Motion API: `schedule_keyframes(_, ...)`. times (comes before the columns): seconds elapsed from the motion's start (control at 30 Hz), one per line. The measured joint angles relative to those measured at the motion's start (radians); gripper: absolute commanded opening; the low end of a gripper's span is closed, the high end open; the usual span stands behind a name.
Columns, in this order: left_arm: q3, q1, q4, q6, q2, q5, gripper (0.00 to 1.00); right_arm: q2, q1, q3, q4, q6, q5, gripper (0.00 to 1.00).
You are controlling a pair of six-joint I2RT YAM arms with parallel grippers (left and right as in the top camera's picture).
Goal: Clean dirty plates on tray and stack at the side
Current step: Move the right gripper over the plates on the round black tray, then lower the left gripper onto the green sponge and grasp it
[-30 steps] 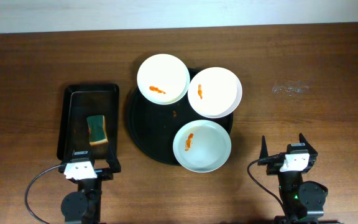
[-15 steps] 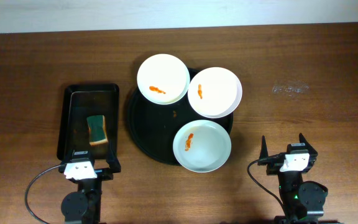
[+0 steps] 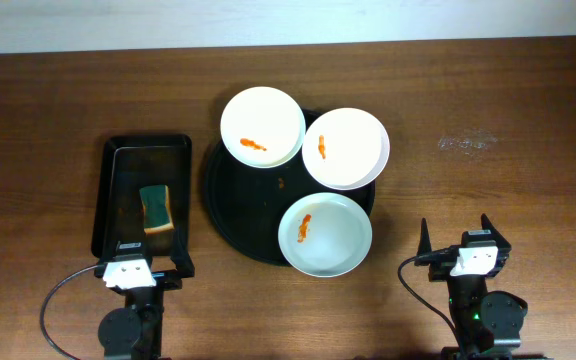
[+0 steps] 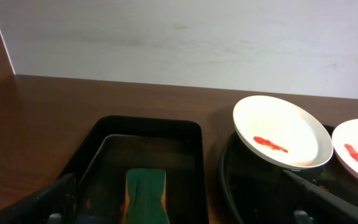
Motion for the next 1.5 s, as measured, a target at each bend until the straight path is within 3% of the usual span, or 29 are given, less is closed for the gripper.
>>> schedule_keyframes(0.2,0.0,0.0,0.0,0.0,0.0,0.0,0.99,0.0,0.0,0.009,-0.024,0.04,-0.039,0.99)
schedule_keyframes(0.3,0.0,0.0,0.0,0.0,0.0,0.0,0.99,0.034,0.0,0.124,-0.175,0.075,-0.055,0.99)
schedule_keyframes(0.4,0.0,0.0,0.0,0.0,0.0,0.0,0.99,0.249,0.0,0.404,-0.341,0.089,-0.069,0.99)
schedule_keyframes(0.5,0.0,0.0,0.0,0.0,0.0,0.0,0.99,0.61,0.0,0.72,-0.509,0.091,-0.105,0.99)
schedule_keyframes(0.67,0.0,0.0,-0.001,0.0,-0.001,0.0,0.99,1.048,0.0,1.199,-0.924,0.093,-0.166,0.99)
schedule_keyframes(0.77,0.0,0.0,-0.001,0.0,-0.001,0.0,0.99,1.167,0.0,1.342,-0.954,0.097,-0.239,0.99)
schedule_keyframes(0.93,0.0,-0.001,0.0,0.0,-0.001,0.0,0.99,1.233,0.002,1.355,-0.998,0.135,-0.438,0.56)
schedule_keyframes(0.97,0.0,-0.001,-0.001,0.0,-0.001,0.0,0.99,1.234,0.013,1.355,-0.999,0.145,-0.442,0.53)
schedule_keyframes(1.07,0.0,-0.001,0.0,0.0,-0.001,0.0,0.99,1.234,0.11,1.355,-1.003,0.178,-0.354,0.57)
schedule_keyframes(1.1,0.0,-0.001,0.0,0.0,-0.001,0.0,0.99,1.234,0.17,1.355,-0.999,0.201,-0.28,0.7)
schedule_keyframes(1.2,0.0,-0.001,0.0,0.0,-0.001,0.0,0.99,1.249,0.267,1.355,-0.988,0.266,-0.099,0.79)
schedule_keyframes(1.3,0.0,-0.001,-0.001,0.0,-0.001,0.0,0.99,1.311,0.279,1.355,-0.987,0.292,-0.021,0.82)
schedule_keyframes(1.4,0.0,-0.001,0.0,0.0,-0.001,0.0,0.99,1.338,0.279,1.355,-0.988,0.299,0.005,0.99)
schedule_keyframes(1.5,0.0,-0.001,0.001,0.0,-0.001,0.0,0.99,1.337,0.279,1.355,-0.988,0.303,0.017,0.99)
